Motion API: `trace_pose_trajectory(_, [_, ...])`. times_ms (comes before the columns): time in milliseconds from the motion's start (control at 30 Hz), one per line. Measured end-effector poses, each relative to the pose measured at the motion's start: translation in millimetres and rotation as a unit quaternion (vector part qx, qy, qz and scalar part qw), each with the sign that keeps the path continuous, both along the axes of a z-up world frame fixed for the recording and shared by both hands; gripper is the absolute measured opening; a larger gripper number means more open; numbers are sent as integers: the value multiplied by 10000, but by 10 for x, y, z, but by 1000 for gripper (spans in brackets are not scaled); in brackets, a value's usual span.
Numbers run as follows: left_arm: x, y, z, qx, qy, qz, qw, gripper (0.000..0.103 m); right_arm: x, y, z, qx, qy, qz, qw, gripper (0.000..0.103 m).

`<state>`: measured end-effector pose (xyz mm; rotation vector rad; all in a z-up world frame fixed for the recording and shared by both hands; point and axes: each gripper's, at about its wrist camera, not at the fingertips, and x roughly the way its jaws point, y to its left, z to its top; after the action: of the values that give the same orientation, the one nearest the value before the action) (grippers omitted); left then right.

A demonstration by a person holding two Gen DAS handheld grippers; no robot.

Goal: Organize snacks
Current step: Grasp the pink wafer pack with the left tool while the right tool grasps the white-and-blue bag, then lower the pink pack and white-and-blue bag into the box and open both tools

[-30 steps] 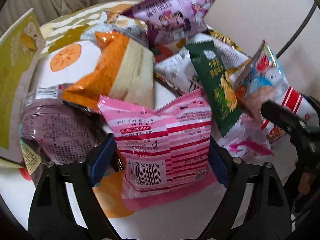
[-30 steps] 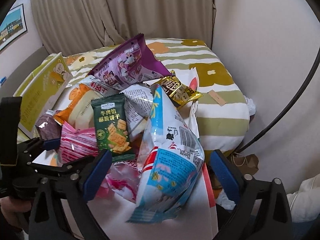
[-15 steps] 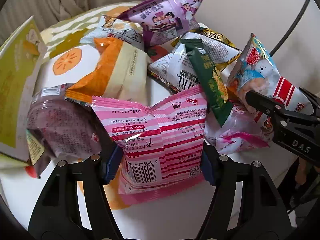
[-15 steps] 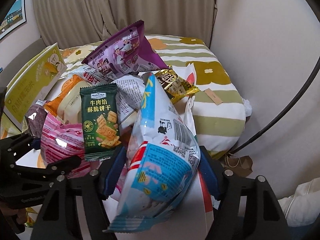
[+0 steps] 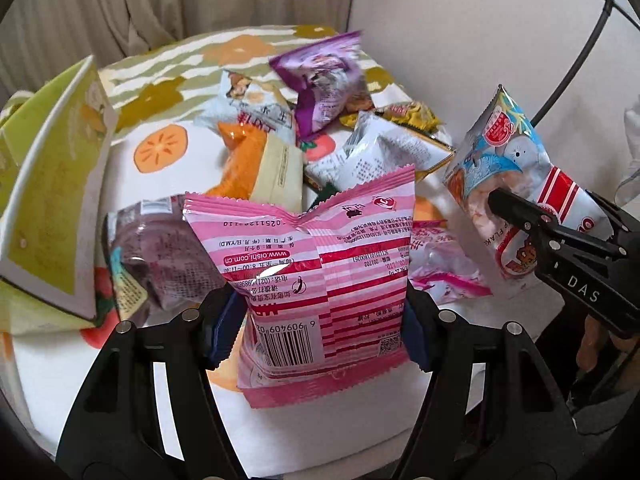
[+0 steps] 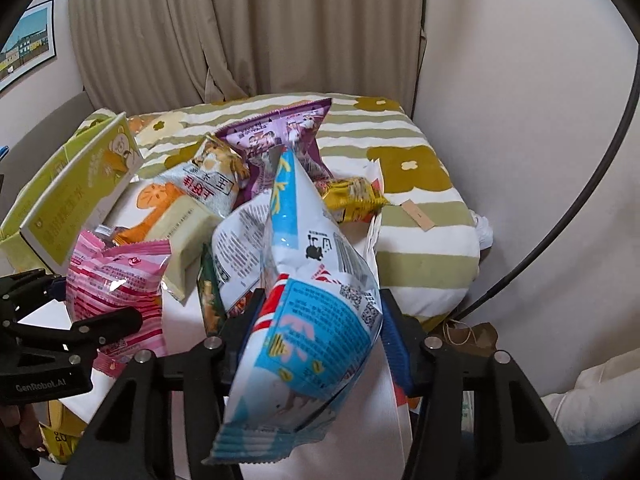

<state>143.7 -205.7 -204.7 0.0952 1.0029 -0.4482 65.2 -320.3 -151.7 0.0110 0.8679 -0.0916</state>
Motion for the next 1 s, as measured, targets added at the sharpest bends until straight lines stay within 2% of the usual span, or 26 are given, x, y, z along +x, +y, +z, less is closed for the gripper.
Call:
trace_pose_trajectory(300, [-16, 190, 342, -233, -203, 32, 9995, 64, -87, 177, 316, -169, -249, 10, 9995, 49])
trace_pose_trajectory(567, [103, 669, 813, -410, -496, 248, 9976, 64, 44, 478, 761, -188, -559, 167, 9981, 49])
trace_pose_trajectory(833, [440, 1642, 1277, -357, -854, 820, 9923, 64, 540, 1213, 1164, 105, -943, 721, 9929, 49])
trace_pose_trajectory(1000, [789, 2367, 1421, -231, -972, 1232, 9873, 64, 981, 1809, 1302, 366, -1073, 1121, 9872, 49])
